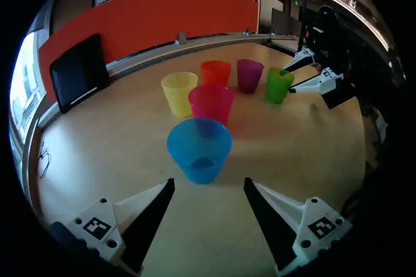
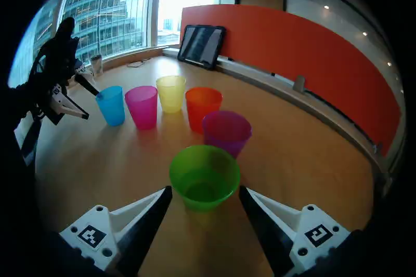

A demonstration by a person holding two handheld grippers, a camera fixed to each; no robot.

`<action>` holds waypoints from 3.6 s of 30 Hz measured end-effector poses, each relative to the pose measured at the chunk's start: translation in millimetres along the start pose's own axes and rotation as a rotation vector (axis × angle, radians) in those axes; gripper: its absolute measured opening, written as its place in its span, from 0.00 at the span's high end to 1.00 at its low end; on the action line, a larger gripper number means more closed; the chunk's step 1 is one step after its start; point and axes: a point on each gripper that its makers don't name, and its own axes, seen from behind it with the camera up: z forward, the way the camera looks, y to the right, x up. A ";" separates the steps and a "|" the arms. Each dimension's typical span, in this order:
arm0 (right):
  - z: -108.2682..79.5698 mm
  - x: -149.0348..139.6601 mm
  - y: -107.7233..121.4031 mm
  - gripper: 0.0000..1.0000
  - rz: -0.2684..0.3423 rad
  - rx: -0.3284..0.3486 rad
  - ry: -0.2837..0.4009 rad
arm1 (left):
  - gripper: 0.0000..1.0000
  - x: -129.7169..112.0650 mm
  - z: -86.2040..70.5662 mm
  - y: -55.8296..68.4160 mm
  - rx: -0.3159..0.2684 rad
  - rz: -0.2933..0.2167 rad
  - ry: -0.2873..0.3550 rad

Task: Pour water

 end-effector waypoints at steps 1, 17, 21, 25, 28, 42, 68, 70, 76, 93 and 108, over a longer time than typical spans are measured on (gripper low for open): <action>-2.8 -0.3 0.1 0.00 0.003 -0.003 0.004 | 0.01 -0.1 -1.7 -0.2 0.003 -0.001 0.002; -55.1 -10.9 8.2 0.00 0.050 -0.101 0.065 | 0.01 -6.3 -36.2 -10.3 0.092 -0.037 0.065; -64.0 -8.2 10.2 0.00 0.078 -0.128 0.093 | 0.01 -5.8 -43.2 -15.0 0.129 -0.050 0.093; -70.9 -5.1 11.6 0.00 0.102 -0.157 0.120 | 0.01 -4.9 -49.9 -21.7 0.167 -0.070 0.124; -77.0 -2.0 13.9 0.00 0.116 -0.186 0.143 | 0.01 -3.2 -56.2 -29.1 0.204 -0.083 0.153; -112.0 23.6 35.6 0.00 0.204 -0.367 0.318 | 0.01 22.4 -96.6 -66.2 0.393 -0.125 0.359; -176.8 60.9 83.4 0.01 0.315 -0.736 0.647 | 0.01 66.2 -148.6 -79.6 0.565 -0.205 0.678; -182.0 63.3 84.0 0.00 0.317 -0.758 0.669 | 0.01 66.9 -149.8 -80.0 0.580 -0.210 0.691; -193.7 65.8 85.3 0.00 0.330 -0.805 0.714 | 0.01 69.3 -152.0 -82.7 0.623 -0.209 0.716; -192.7 63.9 81.2 0.00 0.335 -0.831 0.707 | 0.01 62.0 -136.7 -86.3 0.668 -0.212 0.716; -194.1 65.1 73.2 0.00 0.333 -0.840 0.685 | 0.01 50.1 -125.5 -84.7 0.696 -0.210 0.723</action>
